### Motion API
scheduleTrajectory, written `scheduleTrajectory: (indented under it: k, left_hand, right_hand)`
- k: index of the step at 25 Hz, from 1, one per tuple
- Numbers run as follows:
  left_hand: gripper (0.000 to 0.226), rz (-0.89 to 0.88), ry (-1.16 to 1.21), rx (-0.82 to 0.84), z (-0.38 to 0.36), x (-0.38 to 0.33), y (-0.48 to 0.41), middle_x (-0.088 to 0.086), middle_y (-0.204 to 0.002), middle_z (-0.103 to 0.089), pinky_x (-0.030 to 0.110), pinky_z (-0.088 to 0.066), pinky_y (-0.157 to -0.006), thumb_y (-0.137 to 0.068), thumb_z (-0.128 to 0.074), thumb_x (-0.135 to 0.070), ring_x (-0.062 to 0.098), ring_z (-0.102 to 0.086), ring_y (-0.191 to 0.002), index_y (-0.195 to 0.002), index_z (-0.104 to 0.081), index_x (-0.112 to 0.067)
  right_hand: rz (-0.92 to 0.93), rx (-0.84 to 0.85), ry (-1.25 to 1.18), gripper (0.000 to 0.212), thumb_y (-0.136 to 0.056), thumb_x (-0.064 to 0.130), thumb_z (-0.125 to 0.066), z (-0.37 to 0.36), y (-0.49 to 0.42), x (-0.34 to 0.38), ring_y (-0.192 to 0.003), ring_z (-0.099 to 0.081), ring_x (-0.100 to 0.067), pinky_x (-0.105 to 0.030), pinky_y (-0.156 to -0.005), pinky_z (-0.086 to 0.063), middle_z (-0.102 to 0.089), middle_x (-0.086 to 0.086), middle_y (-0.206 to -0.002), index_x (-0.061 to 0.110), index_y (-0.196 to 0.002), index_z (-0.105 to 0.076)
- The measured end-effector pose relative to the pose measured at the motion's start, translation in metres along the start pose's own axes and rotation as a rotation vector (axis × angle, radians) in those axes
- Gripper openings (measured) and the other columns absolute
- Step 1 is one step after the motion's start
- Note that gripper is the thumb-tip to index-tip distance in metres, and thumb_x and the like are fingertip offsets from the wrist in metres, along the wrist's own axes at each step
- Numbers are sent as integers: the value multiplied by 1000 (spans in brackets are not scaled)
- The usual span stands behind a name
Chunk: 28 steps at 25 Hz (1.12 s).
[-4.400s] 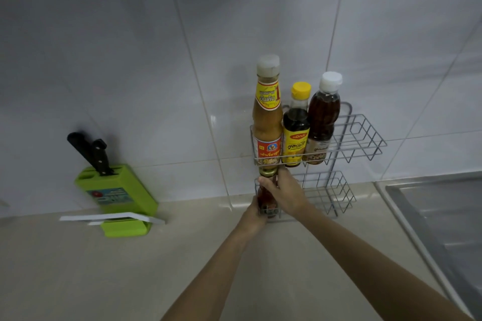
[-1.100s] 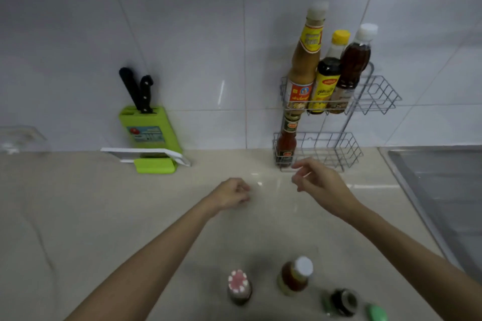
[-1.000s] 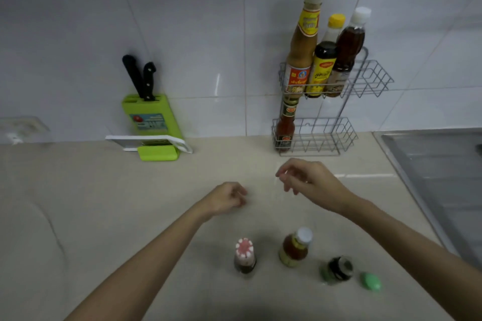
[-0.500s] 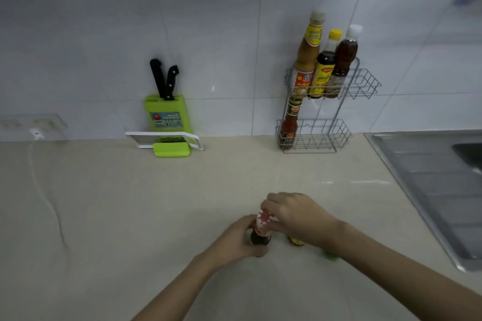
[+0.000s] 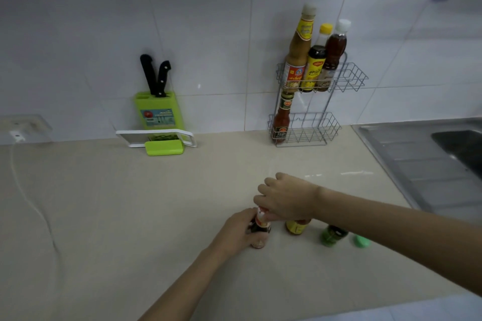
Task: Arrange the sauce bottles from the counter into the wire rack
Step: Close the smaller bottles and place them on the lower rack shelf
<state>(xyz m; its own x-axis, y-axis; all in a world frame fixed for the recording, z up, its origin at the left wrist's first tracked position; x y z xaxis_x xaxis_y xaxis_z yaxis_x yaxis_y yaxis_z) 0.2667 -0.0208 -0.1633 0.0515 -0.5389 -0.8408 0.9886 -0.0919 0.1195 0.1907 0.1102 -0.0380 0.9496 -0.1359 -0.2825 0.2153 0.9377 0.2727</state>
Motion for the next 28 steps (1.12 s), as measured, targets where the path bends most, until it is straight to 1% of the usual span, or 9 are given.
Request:
scheduleTrajectory:
  k: [5, 8, 10, 12, 15, 19, 23, 26, 28]
  left_hand:
    - [27, -37, 53, -58, -8, 4, 5, -3, -105, -68, 39, -54, -91, -79, -70, -30, 14, -66, -100, -103, -58, -24]
    - [20, -49, 78, -130, -17, 6, 9, -8, -101, -70, 12, -54, -80, -83, -67, -23, 0, -66, -93, -97, -57, -31]
    - [23, -54, 43, -195, -22, 8, 11, -14, -94, -69, -1, -46, -73, -84, -67, -20, -15, -61, -85, -96, -54, -35]
    - [26, -48, 85, -170, -20, 8, 10, -16, -95, -69, 2, -48, -77, -83, -68, -19, -14, -61, -88, -93, -56, -40]
    - [25, -54, 24, -32, -4, 6, -2, -12, -104, -70, 22, -54, -89, -78, -74, -31, 2, -66, -97, -99, -61, -34]
    - [28, -41, -13, 92, 10, 11, -15, -14, -93, -68, 27, -56, -85, -73, -77, -31, -3, -64, -86, -97, -62, -31]
    - [30, -51, 10, 69, 11, 15, -16, -21, -89, -66, 14, -53, -82, -75, -77, -26, -9, -64, -85, -88, -58, -45]
    - [31, -52, 19, 17, 5, 20, -18, -7, -102, -71, 27, -56, -87, -78, -74, -30, 9, -68, -96, -106, -59, -28]
    - [37, -57, -14, -29, -3, 20, -14, -9, -108, -71, 24, -55, -85, -79, -70, -39, 7, -66, -97, -112, -57, -30]
  right_hand:
    - [-270, -27, -131, 45, -98, 42, -24, -15, 4, 15, -78, -58, -33, -38, -71, -33, -67, -14, -91, 8, -93, -52]
    - [-452, 37, -167, 41, -99, 39, -26, -18, -1, 30, -59, -44, -24, -34, -64, -29, -65, -8, -80, 11, -80, -50]
    - [-573, 93, -197, 43, -99, 39, -26, -16, -4, 36, -59, -41, -21, -33, -61, -29, -62, -7, -78, 12, -77, -50]
    - [-606, 112, -250, 45, -99, 44, -25, -14, -2, 33, -64, -46, -23, -32, -60, -30, -65, -9, -85, 13, -79, -52]
    - [-437, 15, -194, 48, -97, 48, -27, -12, 3, 19, -84, -59, -30, -35, -65, -33, -64, -14, -100, 8, -99, -54]
    - [-215, -60, -106, 50, -97, 50, -25, -12, 4, 10, -76, -59, -32, -38, -63, -34, -63, -13, -91, 7, -95, -52]
    - [-402, -76, -214, 46, -99, 43, -27, -21, -6, 13, -79, -63, -34, -35, -59, -31, -66, -13, -87, 6, -96, -54]
    - [-546, -21, -237, 46, -99, 39, -26, -26, -13, 21, -86, -62, -32, -34, -60, -32, -63, -11, -91, 6, -101, -58]
    - [-658, -27, -264, 49, -98, 43, -28, -23, -15, 25, -82, -63, -30, -32, -58, -32, -67, -10, -90, 7, -92, -61]
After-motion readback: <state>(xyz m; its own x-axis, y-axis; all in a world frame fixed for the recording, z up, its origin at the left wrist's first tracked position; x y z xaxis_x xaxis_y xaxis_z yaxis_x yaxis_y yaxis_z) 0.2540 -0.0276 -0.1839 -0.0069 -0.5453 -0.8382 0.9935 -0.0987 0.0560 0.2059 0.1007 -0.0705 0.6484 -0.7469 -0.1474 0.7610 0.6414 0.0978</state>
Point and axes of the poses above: each hand's wrist, its own y-axis away from the middle knuckle, its own z-axis out of the back of the hand, x = y × z, the point moved 1 cm from there along -y, towards the middle knuckle
